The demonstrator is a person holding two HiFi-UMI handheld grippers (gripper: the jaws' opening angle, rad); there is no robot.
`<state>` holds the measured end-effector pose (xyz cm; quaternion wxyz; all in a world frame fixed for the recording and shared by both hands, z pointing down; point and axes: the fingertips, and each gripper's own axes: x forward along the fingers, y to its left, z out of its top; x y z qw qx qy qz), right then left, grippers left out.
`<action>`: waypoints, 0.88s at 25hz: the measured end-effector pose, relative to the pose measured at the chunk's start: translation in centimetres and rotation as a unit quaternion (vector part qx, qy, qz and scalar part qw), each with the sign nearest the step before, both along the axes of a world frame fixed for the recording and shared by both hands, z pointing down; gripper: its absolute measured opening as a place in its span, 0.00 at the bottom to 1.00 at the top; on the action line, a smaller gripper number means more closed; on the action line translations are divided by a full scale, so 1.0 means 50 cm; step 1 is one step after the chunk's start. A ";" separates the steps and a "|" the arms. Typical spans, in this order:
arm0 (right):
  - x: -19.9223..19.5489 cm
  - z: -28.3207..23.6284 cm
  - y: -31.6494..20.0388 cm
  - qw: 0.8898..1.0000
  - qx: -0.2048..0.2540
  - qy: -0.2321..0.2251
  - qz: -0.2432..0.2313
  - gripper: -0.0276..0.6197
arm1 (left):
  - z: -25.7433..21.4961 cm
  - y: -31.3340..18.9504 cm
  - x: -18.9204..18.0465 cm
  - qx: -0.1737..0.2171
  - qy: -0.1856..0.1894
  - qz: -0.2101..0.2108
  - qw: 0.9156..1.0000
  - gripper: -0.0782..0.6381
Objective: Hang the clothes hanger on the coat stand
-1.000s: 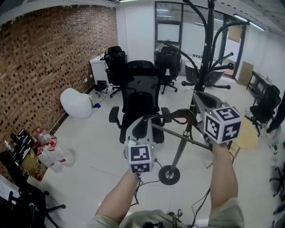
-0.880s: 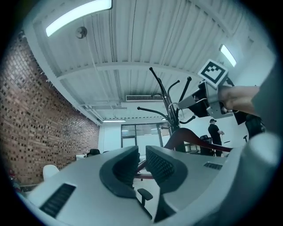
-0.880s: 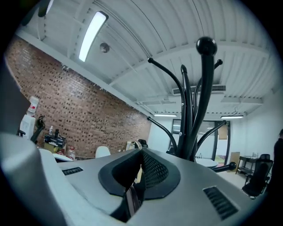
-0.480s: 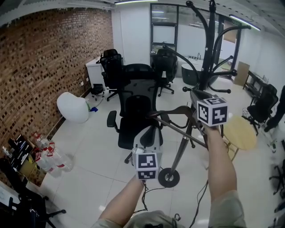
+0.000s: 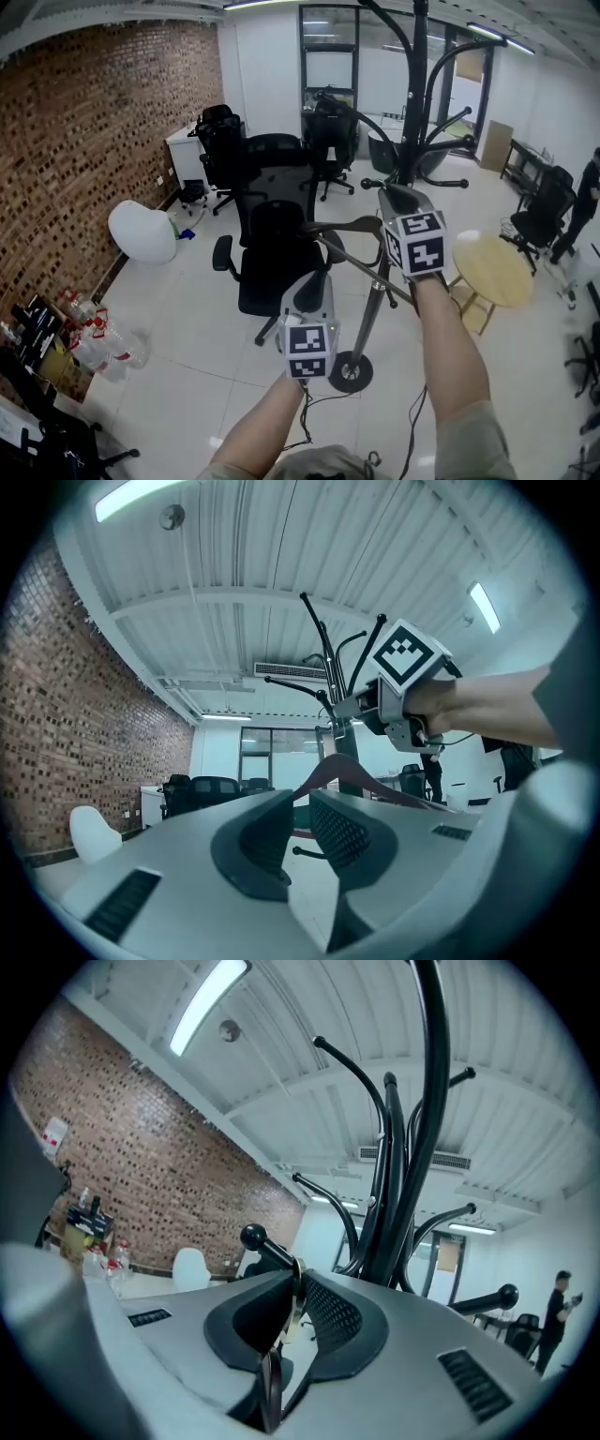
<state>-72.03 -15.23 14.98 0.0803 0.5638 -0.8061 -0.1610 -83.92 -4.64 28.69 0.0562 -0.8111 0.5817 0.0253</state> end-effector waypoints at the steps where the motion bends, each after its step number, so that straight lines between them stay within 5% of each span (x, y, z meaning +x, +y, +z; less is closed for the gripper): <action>1: 0.005 0.001 0.005 1.000 0.011 0.011 0.012 0.11 | -0.002 -0.001 0.001 0.001 0.001 0.000 1.000 0.21; 6: 0.014 0.014 0.085 0.996 0.076 0.021 0.044 0.13 | 0.004 -0.002 0.005 0.003 -0.002 0.008 1.000 0.21; 10: -0.005 0.154 0.180 0.996 0.081 0.005 0.034 0.06 | 0.072 0.016 0.019 -0.009 -0.009 0.018 1.000 0.19; 16: -0.022 0.479 0.300 0.998 -0.011 -0.050 0.028 0.04 | 0.219 0.080 0.028 -0.034 -0.004 0.031 0.999 0.13; 22: -0.008 0.669 0.375 0.989 -0.095 -0.110 0.035 0.04 | 0.385 0.147 0.031 -0.070 -0.017 0.038 0.997 0.13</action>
